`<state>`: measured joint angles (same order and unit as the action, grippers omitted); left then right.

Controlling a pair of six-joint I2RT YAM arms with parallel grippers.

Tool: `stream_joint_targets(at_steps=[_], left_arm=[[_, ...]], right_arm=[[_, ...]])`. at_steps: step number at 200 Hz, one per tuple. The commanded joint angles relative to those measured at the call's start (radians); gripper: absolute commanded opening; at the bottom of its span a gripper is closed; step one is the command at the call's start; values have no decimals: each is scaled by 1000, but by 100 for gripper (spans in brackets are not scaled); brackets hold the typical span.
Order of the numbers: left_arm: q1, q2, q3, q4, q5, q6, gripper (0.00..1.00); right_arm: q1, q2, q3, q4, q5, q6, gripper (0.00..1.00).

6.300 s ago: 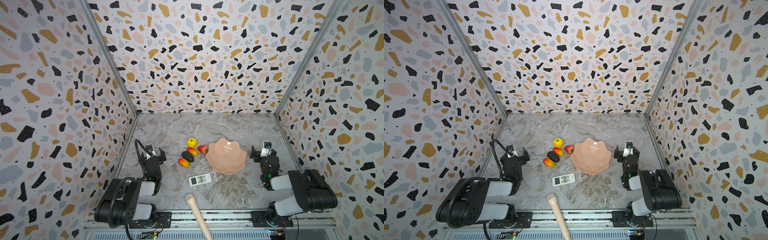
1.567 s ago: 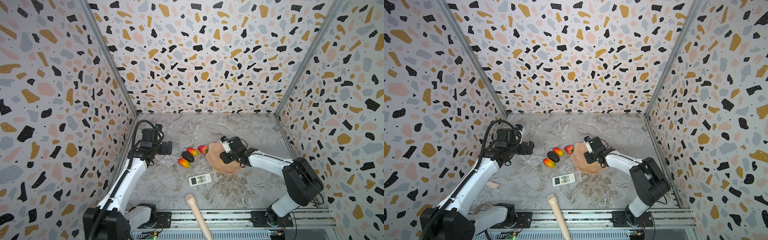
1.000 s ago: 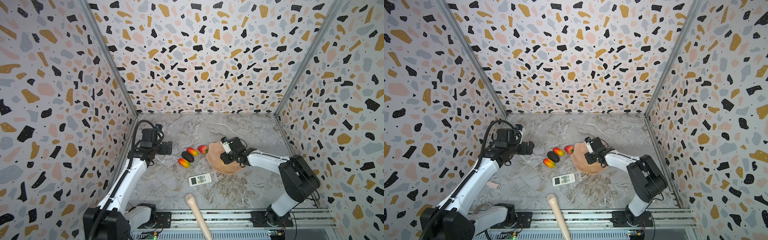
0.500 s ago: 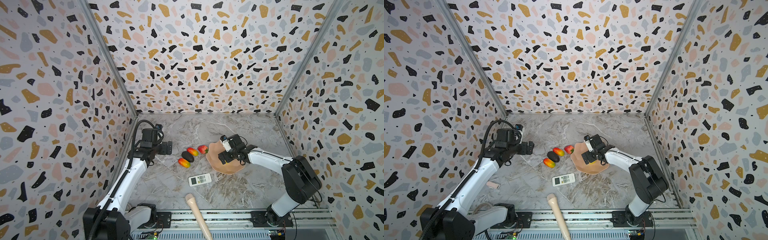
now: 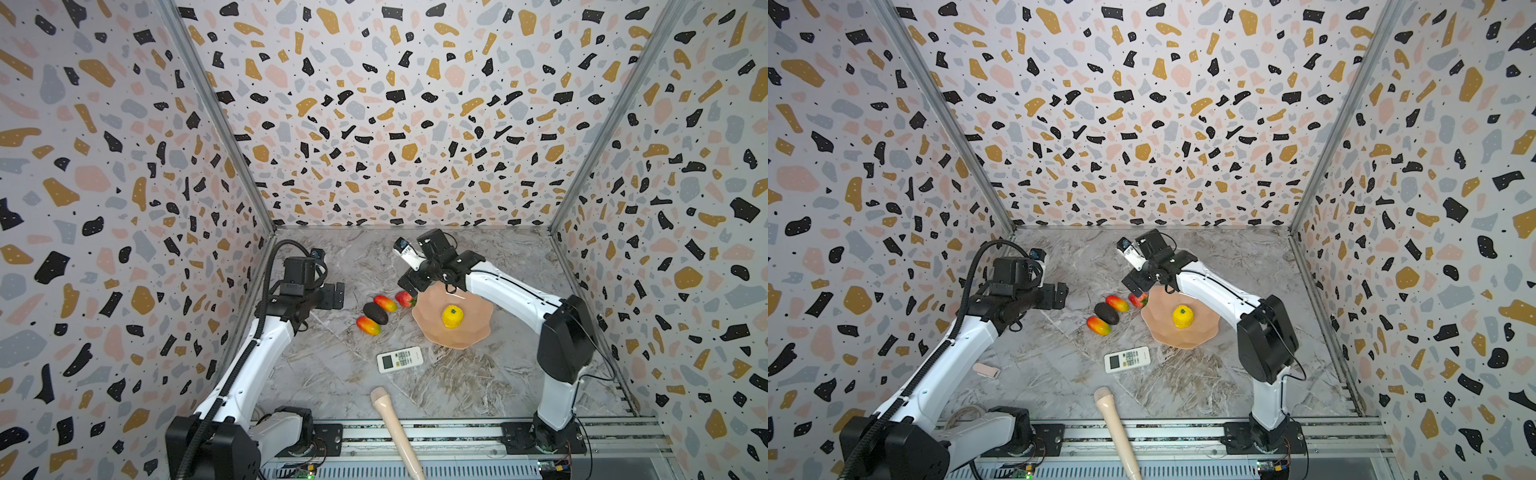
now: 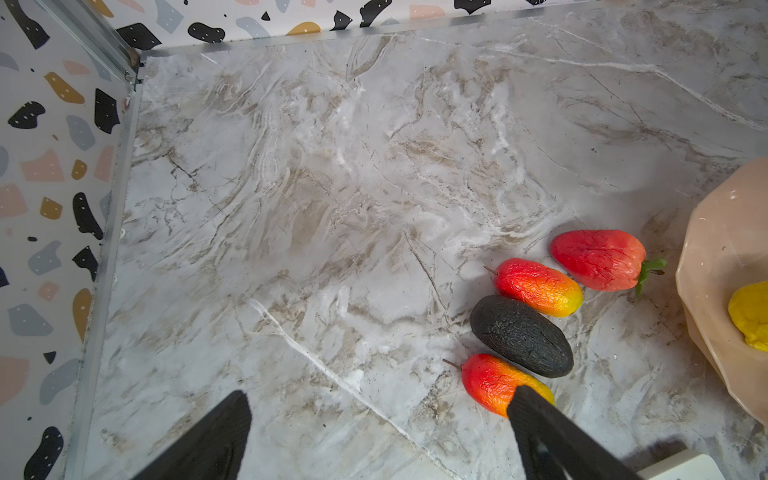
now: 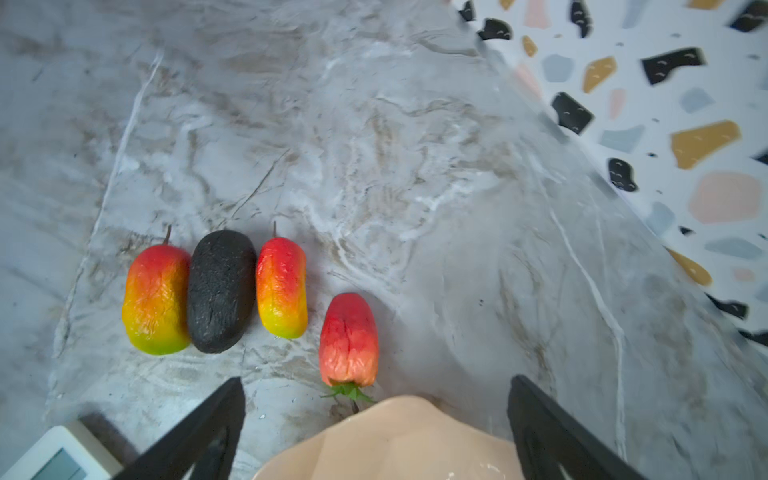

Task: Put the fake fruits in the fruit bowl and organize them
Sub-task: 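Move the right gripper to the red strawberry and grasp it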

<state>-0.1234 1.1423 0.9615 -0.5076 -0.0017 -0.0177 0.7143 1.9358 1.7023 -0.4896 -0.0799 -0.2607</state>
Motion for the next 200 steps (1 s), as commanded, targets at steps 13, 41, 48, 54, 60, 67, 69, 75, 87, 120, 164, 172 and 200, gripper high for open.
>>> stream_joint_targets(at_steps=[13,41,48,54,60,67,69,75,87,120,164,172,200], left_arm=[[7,-24,-11,13,-7,9,100],[7,-23,-10,14,-6,9,100],[7,-23,-10,13,-6,9,99],[7,-23,-11,14,-7,9,100],[7,-24,-12,13,-8,9,100],[7,-24,-12,14,-7,10,100],[7,-24,-12,14,-7,9,100],[7,-24,-12,15,-8,10,99],[8,-24,-12,15,-9,9,100],[7,-20,-12,13,-9,9,100],[7,-16,-12,13,-7,8,100],[7,-16,-12,13,-7,8,100],[7,-18,-12,13,-7,8,99]], right_arm=[[-4,147,239,-294,-57,-160,98],[9,235,315,-328,-46,-149,93],[11,255,333,-339,-31,-146,92],[13,272,348,-348,-17,-143,91],[14,287,360,-356,-7,-142,91],[16,301,372,-363,2,-141,91],[17,305,374,-364,3,-141,91],[17,313,379,-368,5,-141,90],[19,323,382,-369,6,-138,89],[19,343,382,-377,-3,-137,85],[20,358,357,-363,5,-131,81],[20,358,351,-358,7,-129,81],[22,364,343,-345,11,-120,78]])
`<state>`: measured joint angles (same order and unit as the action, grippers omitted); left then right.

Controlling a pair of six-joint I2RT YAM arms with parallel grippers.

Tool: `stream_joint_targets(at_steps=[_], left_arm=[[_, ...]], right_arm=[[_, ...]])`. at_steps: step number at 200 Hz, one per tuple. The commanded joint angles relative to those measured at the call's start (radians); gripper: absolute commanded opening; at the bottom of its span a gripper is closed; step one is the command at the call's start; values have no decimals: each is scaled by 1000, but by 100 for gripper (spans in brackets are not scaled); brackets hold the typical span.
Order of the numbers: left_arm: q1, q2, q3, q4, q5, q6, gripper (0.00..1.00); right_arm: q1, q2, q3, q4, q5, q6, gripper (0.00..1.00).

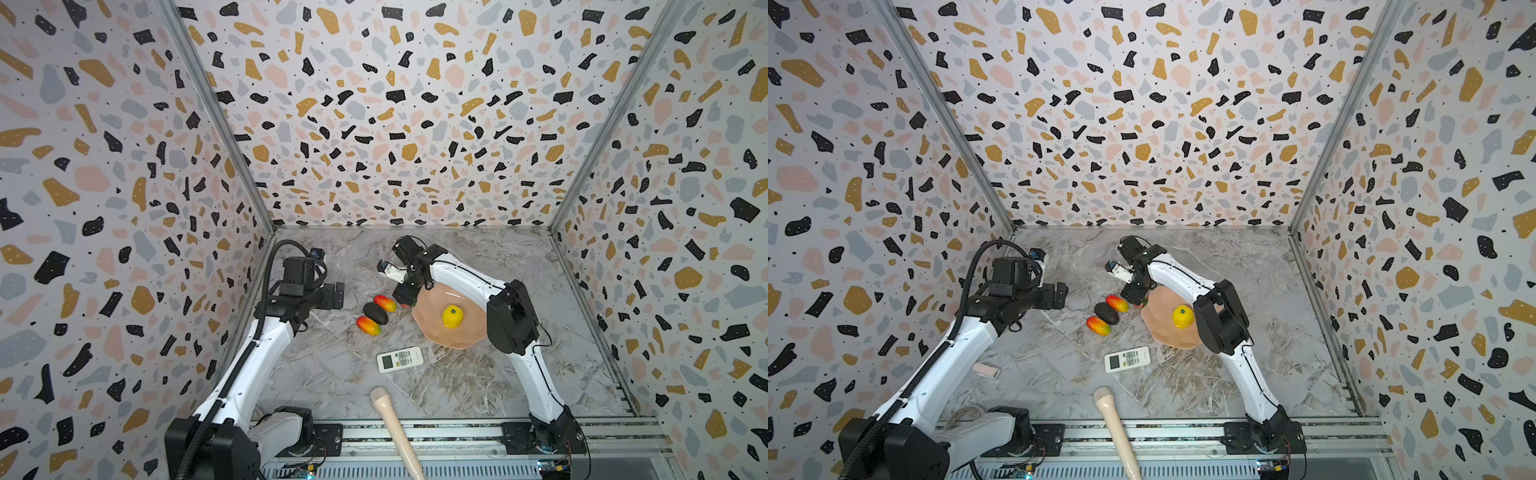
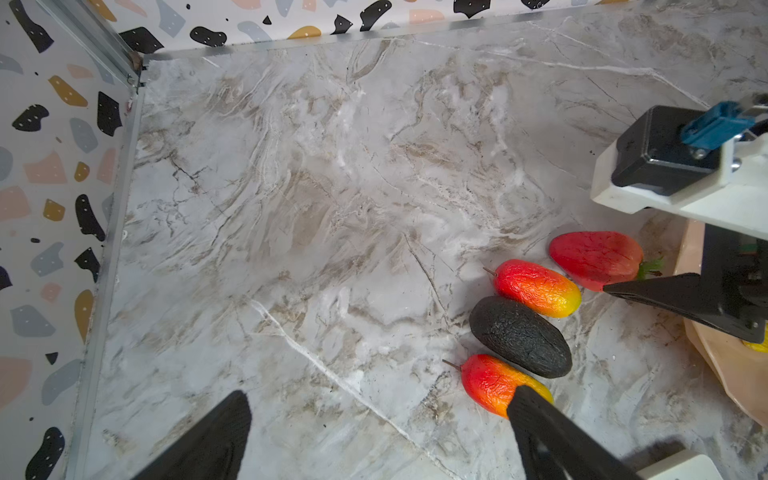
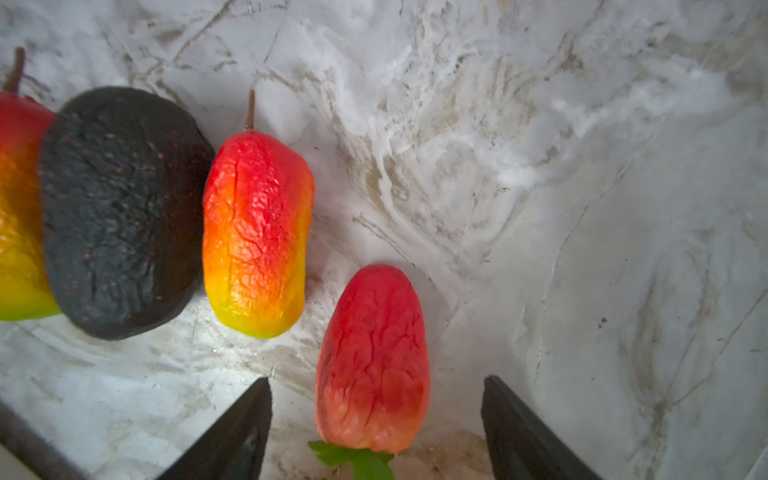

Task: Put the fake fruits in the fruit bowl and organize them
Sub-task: 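Move the right gripper to the red strawberry and grasp it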

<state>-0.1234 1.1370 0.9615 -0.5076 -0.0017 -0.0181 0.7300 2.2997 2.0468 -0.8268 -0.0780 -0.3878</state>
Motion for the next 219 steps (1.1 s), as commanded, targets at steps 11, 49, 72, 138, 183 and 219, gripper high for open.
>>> stream_joint_targets(at_steps=[11,49,72,138,183,219], left_arm=[[7,-14,-13,15,-5,8,99],[7,-16,-14,14,-6,8,100],[7,-16,-14,14,-6,8,100],[7,-15,-14,15,-6,9,100],[7,-14,-14,14,-6,8,99],[7,-14,-14,15,-6,9,100]], right_arm=[[6,4,-2,-2,12,12,77],[8,17,1,6,13,19,71],[8,24,0,1,9,21,66],[8,35,-5,-3,-4,23,61],[8,32,-23,4,-13,21,61],[8,40,-22,6,-15,23,58]])
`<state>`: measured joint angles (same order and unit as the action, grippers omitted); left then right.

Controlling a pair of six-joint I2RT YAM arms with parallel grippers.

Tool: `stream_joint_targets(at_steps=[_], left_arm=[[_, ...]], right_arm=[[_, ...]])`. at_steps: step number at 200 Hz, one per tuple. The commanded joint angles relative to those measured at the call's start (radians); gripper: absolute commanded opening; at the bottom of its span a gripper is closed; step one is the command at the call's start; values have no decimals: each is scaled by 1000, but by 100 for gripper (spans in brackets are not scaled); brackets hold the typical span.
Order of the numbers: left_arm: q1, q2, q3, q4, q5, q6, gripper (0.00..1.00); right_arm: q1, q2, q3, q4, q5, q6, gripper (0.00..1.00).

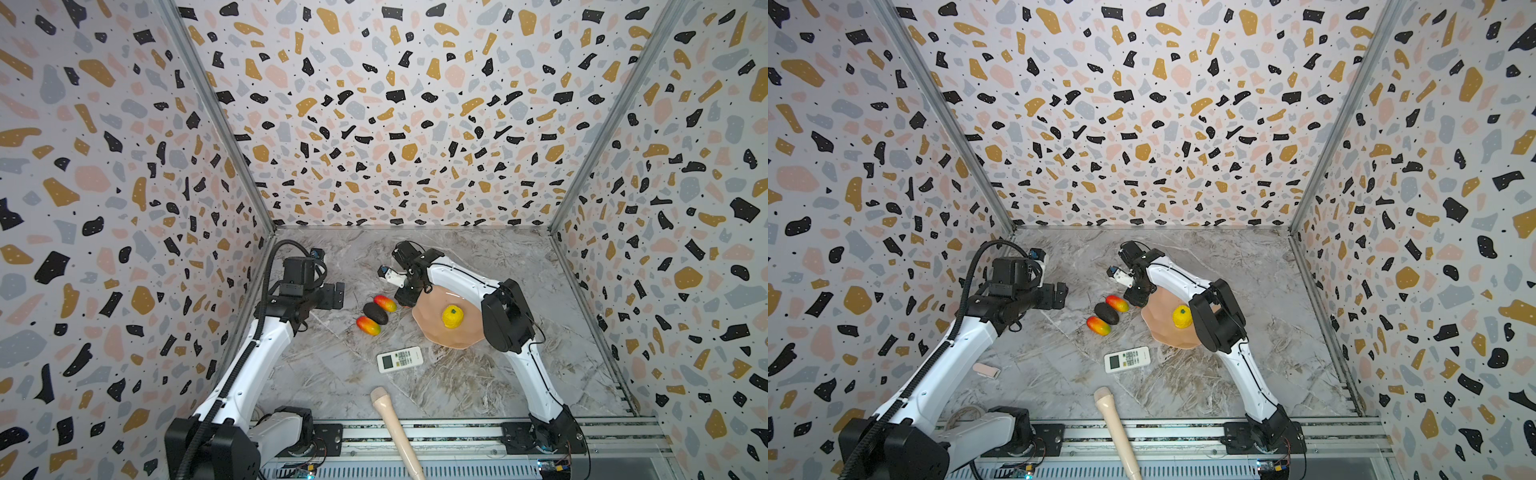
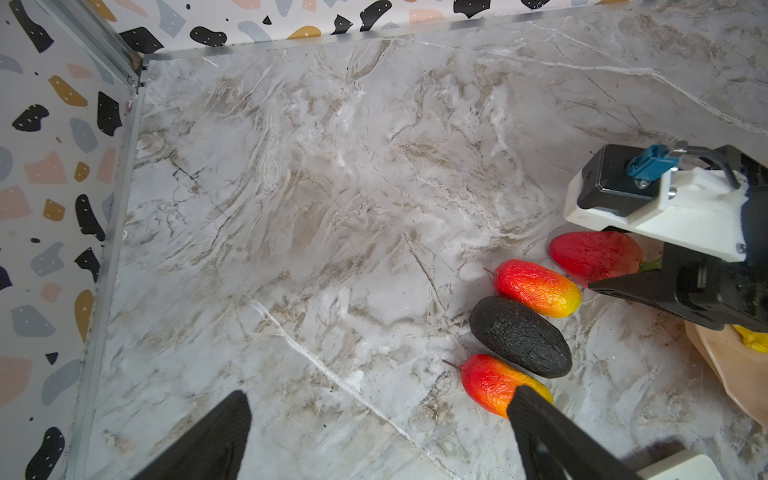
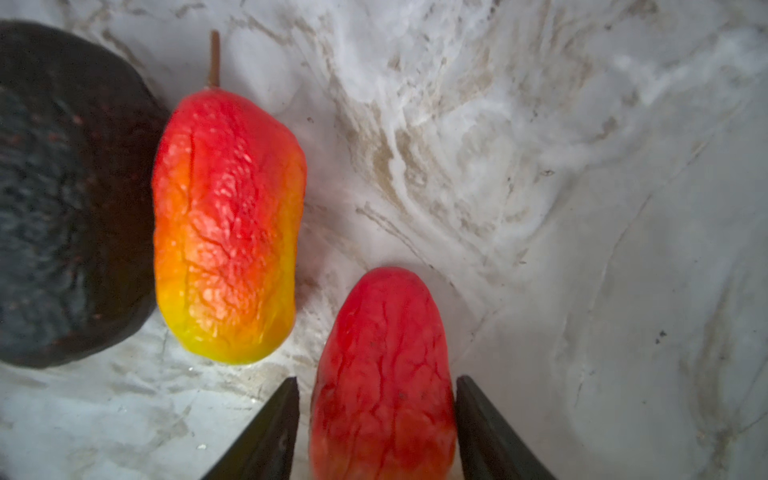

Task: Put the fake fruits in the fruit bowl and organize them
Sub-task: 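Move the right gripper to the red strawberry and grasp it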

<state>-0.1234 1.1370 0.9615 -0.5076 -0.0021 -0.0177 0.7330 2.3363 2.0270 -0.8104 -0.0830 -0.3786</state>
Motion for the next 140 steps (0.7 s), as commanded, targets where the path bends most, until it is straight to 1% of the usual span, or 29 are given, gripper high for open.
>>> stream_joint_targets(at_steps=[1,24,31,65,73,85,140], left_arm=[[7,-14,-14,14,-6,8,99],[7,-16,-14,14,-7,9,100],[7,-16,-15,15,-7,8,99],[7,-16,-14,14,-9,8,100],[7,-15,-14,15,-9,7,100],[7,-16,-14,15,-9,8,100],[7,-22,-12,13,-9,9,100]], right_arm=[[5,3,-2,-10,-11,15,57],[5,5,1,-12,-17,16,40],[5,3,2,-11,-17,17,38],[6,-6,6,-9,-14,19,35],[7,-12,8,-5,-12,21,32],[9,-25,9,8,-12,23,30],[14,-127,-9,110,15,54,28]])
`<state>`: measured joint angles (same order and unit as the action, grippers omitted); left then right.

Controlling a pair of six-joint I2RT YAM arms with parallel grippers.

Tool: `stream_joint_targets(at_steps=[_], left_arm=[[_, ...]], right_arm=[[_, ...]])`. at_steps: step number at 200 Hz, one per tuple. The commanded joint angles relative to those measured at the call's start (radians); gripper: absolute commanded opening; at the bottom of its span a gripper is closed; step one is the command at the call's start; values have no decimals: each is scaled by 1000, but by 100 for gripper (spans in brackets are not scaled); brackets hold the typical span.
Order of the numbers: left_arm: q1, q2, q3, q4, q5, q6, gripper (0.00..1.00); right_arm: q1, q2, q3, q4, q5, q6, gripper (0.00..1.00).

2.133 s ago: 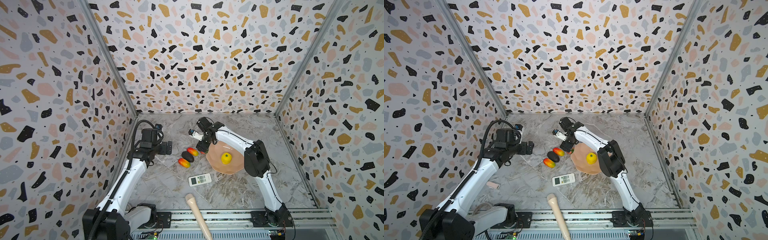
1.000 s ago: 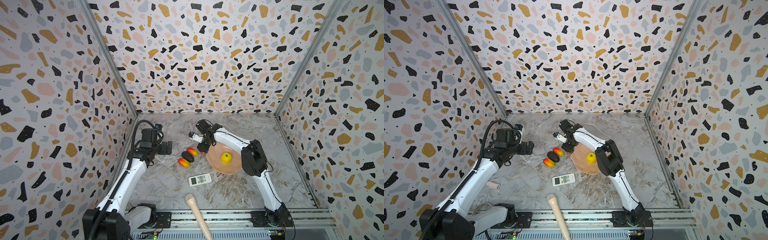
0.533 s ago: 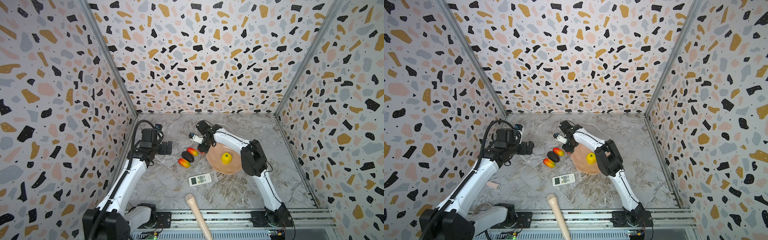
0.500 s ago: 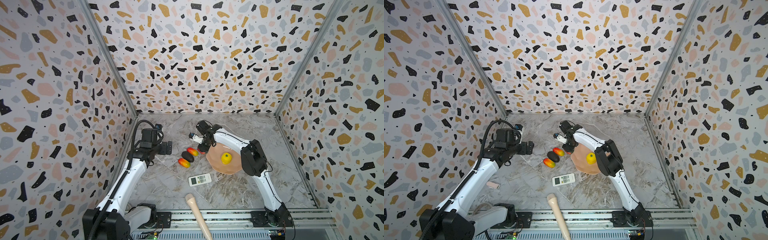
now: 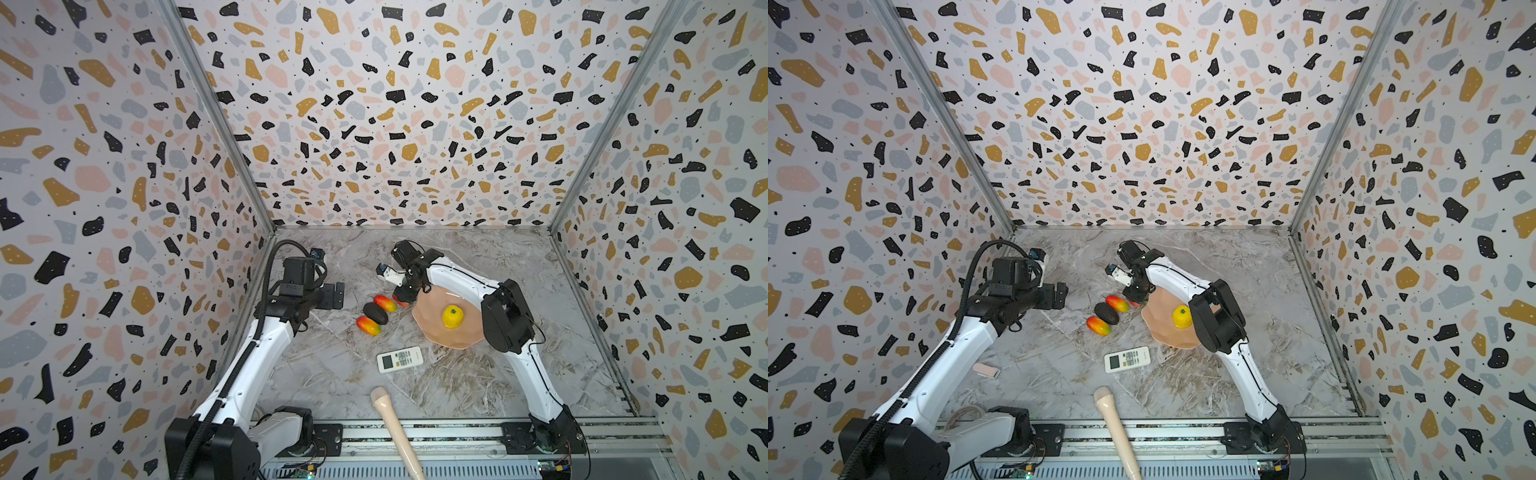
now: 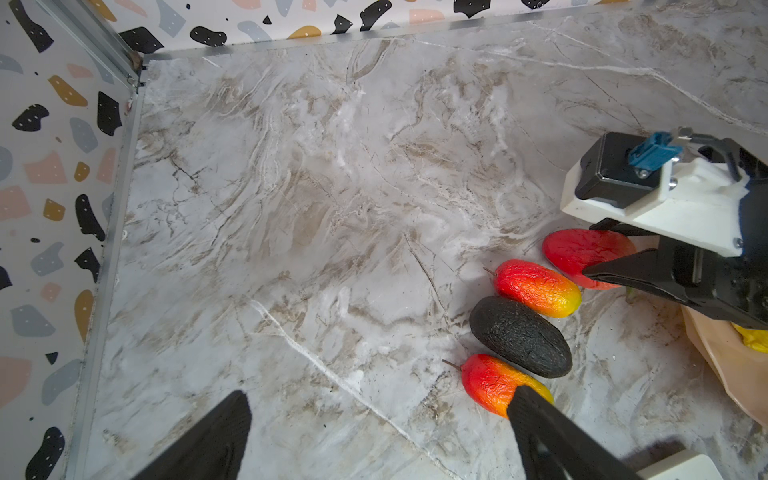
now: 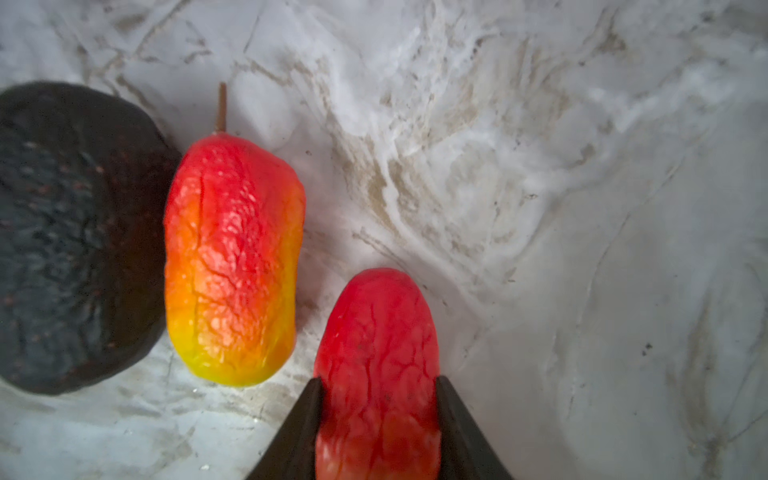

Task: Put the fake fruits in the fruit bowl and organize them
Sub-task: 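Move the right gripper to the red strawberry and grasp it, then carry the strawberry with the right gripper over the bowl beside the lemon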

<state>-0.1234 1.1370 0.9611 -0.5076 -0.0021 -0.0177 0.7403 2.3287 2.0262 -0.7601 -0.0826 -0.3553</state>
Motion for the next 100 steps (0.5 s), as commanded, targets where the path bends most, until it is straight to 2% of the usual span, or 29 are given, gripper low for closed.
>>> stream_joint_targets(at_steps=[1,60,100], left_arm=[[7,-22,-12,14,-9,9,99],[7,-22,-12,15,-5,9,100],[7,-23,-12,15,-2,10,99]], right_arm=[[7,-122,-10,62,16,32,28],[-7,-340,-190,207,64,79,25],[-78,-540,-432,245,117,148,25]])
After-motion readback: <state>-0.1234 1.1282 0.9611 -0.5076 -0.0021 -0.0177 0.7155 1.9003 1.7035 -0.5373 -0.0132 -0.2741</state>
